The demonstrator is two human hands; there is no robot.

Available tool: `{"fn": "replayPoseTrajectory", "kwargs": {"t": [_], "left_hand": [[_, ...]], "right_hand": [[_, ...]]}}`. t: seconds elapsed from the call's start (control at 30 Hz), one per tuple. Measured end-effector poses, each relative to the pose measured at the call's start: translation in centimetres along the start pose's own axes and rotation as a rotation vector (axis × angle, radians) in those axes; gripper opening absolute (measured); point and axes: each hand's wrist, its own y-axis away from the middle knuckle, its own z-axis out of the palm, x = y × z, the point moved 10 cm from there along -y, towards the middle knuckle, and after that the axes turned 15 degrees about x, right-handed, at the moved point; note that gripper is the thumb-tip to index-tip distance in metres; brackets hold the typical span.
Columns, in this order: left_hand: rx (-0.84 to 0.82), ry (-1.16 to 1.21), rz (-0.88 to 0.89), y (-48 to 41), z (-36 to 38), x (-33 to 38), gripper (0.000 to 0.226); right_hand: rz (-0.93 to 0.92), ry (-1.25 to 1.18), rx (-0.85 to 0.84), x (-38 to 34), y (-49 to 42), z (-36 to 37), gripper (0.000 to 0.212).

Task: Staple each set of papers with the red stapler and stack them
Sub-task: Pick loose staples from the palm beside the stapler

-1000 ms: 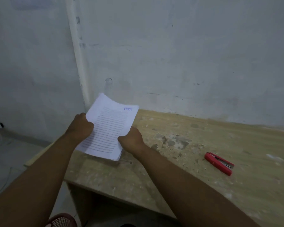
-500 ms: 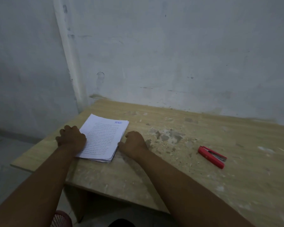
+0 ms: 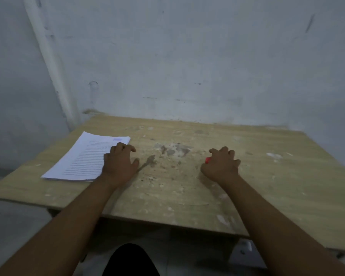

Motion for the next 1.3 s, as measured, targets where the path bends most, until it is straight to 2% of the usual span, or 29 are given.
{"fn": "replayPoseTrajectory", "kwargs": {"t": [0.1, 0.17, 0.3, 0.37, 0.5, 0.6, 0.73, 0.87, 1.07, 1.17, 1.3], "left_hand": [[-0.020, -0.040, -0.012, 1.4, 0.5, 1.4, 0.044], [-0.026, -0.072, -0.046, 1.9, 0.4, 1.4, 0.048], [0.024, -0.154, -0.132, 2.4, -1.1, -0.3, 0.049], [0.023, -0.186, -0.179, 2.8, -1.4, -1.9, 0.046], [0.020, -0.205, -0.197, 3.8, -0.8, -3.1, 0.037], [0.063, -0.223, -0.186, 4.0, -0.8, -2.9, 0.034], [0.083, -0.224, -0.190, 3.9, -1.0, -3.0, 0.039], [0.091, -0.221, -0.208, 3.9, -1.0, -3.3, 0.043], [0.126, -0.179, -0.243, 3.9, -1.5, -3.4, 0.043], [0.217, -0.157, -0.166, 3.7, -3.1, -2.0, 0.038], [0.341, -0.137, 0.054, 4.4, -5.7, 1.6, 0.027]], "right_hand": [[0.048, -0.010, -0.042, 4.0, 0.2, 0.0, 0.054], [0.056, -0.094, -0.047, 5.3, 0.1, 0.2, 0.061], [0.003, -0.232, 0.111, 5.1, -0.8, -0.7, 0.056], [-0.056, -0.310, 0.146, 2.6, -0.9, -1.0, 0.056], [-0.191, -0.445, 0.020, -4.7, -0.1, 0.3, 0.046], [-0.282, -0.466, -0.037, -10.3, 0.7, 1.5, 0.046], [-0.315, -0.524, -0.084, -15.7, 1.6, 3.5, 0.044], [-0.343, -0.527, -0.088, -18.7, 2.4, 5.5, 0.045], [-0.367, -0.473, -0.094, -19.0, 2.3, 7.4, 0.067], [-0.388, -0.506, -0.073, -17.6, 2.3, 7.3, 0.068], [-0.354, -0.546, -0.011, -13.0, 2.0, 5.3, 0.040]]}}
